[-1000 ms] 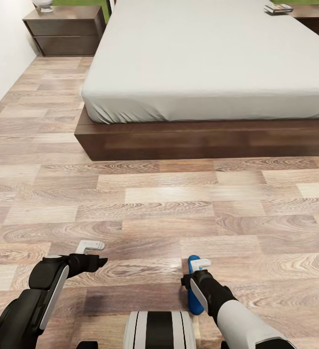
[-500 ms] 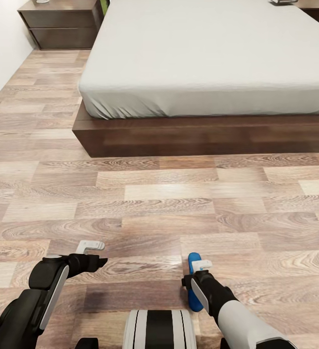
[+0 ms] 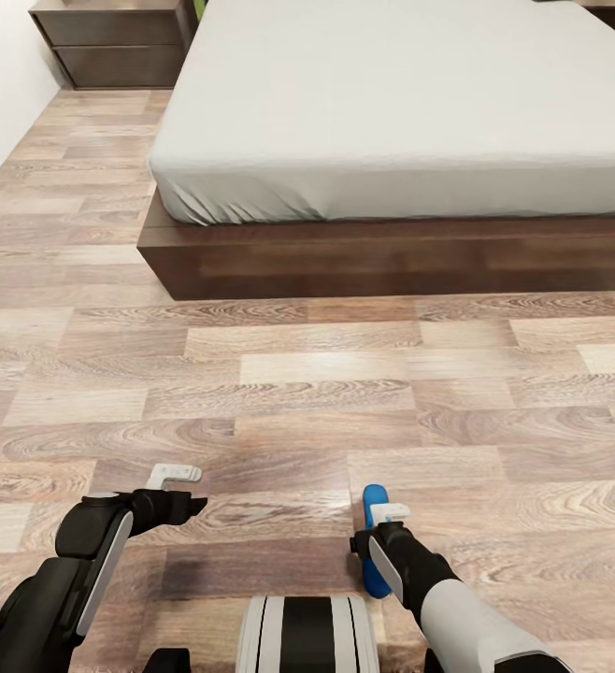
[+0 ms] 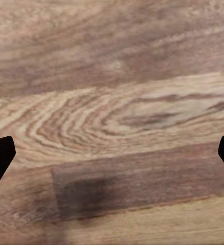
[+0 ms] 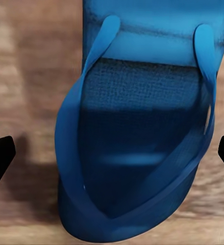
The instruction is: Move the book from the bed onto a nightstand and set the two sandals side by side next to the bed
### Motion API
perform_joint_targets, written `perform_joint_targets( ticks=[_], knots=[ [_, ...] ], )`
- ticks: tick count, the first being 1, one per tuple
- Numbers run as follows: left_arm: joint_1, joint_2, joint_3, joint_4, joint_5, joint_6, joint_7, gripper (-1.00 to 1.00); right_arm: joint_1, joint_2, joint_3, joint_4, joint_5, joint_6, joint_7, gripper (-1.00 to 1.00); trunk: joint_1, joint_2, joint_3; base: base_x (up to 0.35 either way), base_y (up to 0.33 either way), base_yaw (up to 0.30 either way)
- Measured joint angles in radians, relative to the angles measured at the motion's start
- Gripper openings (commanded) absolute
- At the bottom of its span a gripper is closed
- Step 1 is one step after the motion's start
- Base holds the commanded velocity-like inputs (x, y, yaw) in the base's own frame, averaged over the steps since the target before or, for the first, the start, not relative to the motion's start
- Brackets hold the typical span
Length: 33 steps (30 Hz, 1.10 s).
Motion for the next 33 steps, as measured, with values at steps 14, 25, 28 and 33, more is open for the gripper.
perform_joint_targets(
  ticks=[14,25,28,33],
  knots=[
    [0.001,0.000,0.000,0.000,0.000,0.000,0.000,1.00,0.000,0.000,-0.001,0.000,-0.001,0.000,-0.001,1.00,0.000,0.000,-0.004,0.000,0.000,0.000],
    [0.001,0.000,-0.001,0.000,0.000,0.000,0.000,1.00,0.000,-0.002,-0.002,0.000,-0.001,-0.001,-0.001,1.00,0.002,-0.001,-0.019,0.000,0.000,0.000],
    [0.001,0.000,-0.001,0.000,0.000,0.000,0.000,1.00,0.000,-0.002,-0.002,0.000,-0.001,-0.001,-0.001,1.00,0.002,-0.001,-0.019,0.000,0.000,0.000],
    [0.002,0.000,-0.001,0.000,0.000,0.000,0.000,1.00,0.000,-0.002,-0.002,0.000,-0.001,-0.001,-0.001,1.00,0.002,-0.001,-0.019,0.000,0.000,0.000]
  ],
)
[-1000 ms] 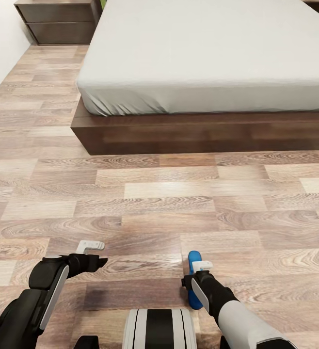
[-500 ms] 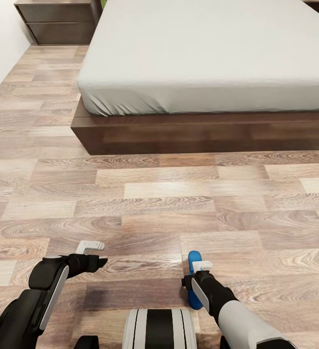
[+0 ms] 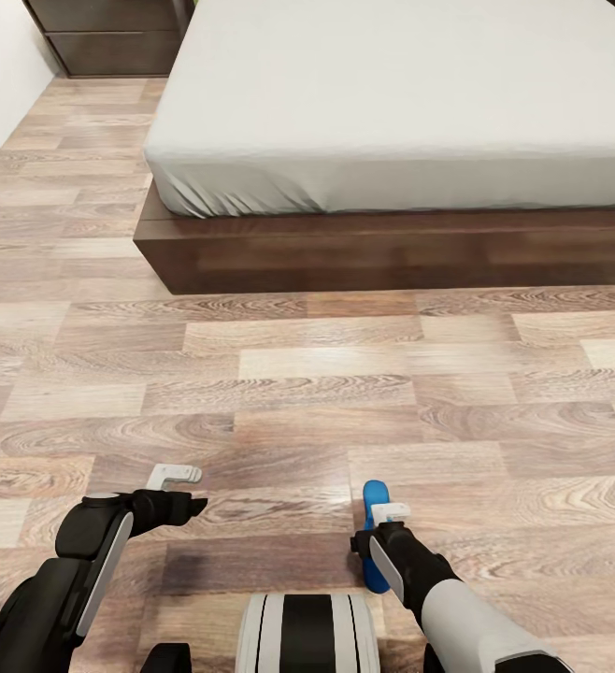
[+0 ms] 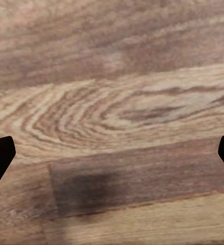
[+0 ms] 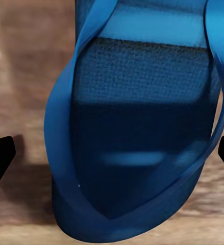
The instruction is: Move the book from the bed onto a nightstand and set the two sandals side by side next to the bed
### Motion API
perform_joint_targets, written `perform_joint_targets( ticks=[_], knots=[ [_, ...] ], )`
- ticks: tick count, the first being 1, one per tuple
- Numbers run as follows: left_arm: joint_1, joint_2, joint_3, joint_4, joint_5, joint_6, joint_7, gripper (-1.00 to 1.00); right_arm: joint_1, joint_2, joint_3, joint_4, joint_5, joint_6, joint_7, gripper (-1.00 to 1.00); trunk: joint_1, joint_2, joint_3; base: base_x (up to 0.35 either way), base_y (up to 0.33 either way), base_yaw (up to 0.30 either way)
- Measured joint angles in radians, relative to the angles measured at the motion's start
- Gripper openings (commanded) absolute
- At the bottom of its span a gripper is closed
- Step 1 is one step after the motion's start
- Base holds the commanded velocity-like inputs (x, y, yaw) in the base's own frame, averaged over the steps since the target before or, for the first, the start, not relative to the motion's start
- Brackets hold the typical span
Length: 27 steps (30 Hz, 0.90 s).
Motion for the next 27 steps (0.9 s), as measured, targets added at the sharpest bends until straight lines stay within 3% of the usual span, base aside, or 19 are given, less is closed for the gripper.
perform_joint_targets(
  ticks=[27],
  knots=[
    [0.000,0.000,0.000,0.000,0.000,0.000,-0.001,1.00,0.000,-0.006,-0.001,0.000,0.001,0.000,0.000,1.00,0.000,0.000,0.000,0.000,0.000,0.000]
  ],
)
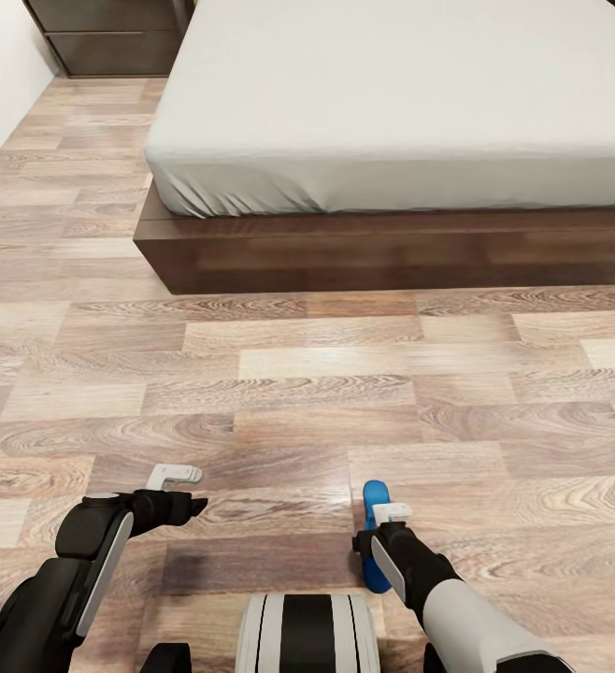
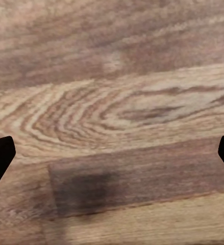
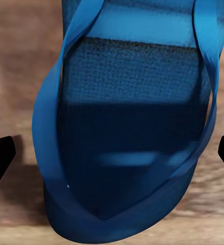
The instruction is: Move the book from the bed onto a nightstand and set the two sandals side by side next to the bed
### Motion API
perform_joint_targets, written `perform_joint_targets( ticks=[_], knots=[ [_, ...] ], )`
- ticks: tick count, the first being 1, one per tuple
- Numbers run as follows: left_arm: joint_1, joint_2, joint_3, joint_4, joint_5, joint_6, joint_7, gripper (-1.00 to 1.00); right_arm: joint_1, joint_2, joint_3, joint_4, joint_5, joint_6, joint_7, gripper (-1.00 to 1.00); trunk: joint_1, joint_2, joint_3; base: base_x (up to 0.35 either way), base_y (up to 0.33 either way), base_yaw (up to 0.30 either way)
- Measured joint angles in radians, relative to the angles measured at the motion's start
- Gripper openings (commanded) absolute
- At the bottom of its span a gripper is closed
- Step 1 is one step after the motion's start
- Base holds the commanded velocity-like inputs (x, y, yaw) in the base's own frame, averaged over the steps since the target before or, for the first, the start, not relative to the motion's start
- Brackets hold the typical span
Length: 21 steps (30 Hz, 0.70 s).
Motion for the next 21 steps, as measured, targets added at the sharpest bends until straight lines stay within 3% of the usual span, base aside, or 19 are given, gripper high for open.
perform_joint_targets(
  ticks=[7,8,21],
  knots=[
    [0.000,0.000,0.000,0.000,0.000,0.000,-0.001,1.00,0.000,-0.001,0.000,0.000,0.000,0.000,0.000,1.00,0.000,0.000,0.000,0.000,0.000,0.000],
    [0.000,0.000,0.000,0.000,0.000,0.000,-0.001,1.00,0.000,-0.001,0.000,0.000,0.000,0.000,0.000,-1.00,0.000,0.000,0.000,0.000,0.000,0.000],
    [0.000,0.000,-0.001,0.000,0.000,0.000,-0.002,1.00,0.000,0.000,0.001,-0.002,0.001,0.000,0.001,-1.00,-0.001,0.000,0.004,0.000,0.000,0.000]
  ],
)
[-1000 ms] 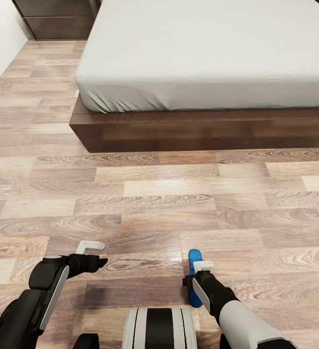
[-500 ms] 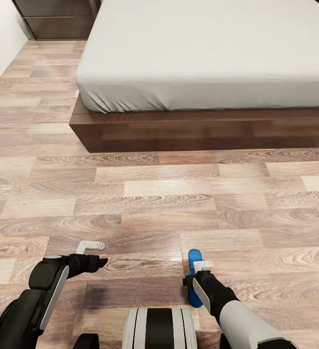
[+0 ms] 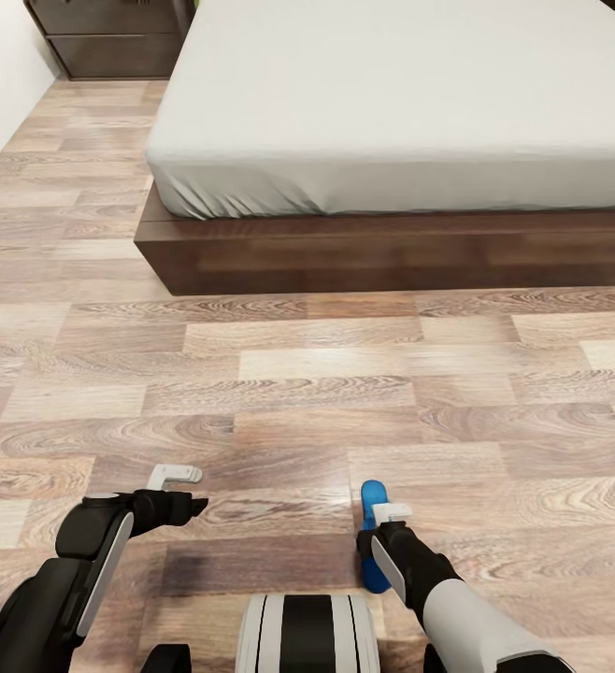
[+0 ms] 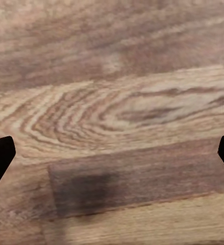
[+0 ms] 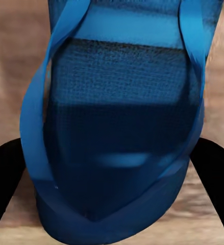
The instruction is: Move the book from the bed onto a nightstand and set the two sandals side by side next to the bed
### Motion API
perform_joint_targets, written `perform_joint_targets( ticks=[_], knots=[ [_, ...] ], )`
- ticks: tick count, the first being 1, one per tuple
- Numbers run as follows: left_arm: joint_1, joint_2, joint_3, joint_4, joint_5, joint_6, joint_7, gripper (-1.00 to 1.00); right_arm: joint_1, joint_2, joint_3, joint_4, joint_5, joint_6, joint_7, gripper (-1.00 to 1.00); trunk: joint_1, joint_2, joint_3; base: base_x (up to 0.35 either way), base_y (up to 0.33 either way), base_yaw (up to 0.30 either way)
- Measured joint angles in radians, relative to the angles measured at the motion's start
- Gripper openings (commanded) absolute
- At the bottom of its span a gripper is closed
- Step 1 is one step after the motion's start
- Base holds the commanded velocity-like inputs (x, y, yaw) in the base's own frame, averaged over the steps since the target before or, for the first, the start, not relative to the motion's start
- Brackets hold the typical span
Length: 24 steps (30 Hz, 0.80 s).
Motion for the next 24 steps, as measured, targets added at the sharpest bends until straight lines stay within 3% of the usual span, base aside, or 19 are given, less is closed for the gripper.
perform_joint_targets(
  ticks=[24],
  knots=[
    [0.000,0.000,-0.006,0.000,0.000,0.000,-0.001,1.00,0.000,0.000,0.011,-0.005,0.002,-0.010,0.009,-1.00,-0.011,0.006,0.093,0.000,0.000,0.000]
  ],
)
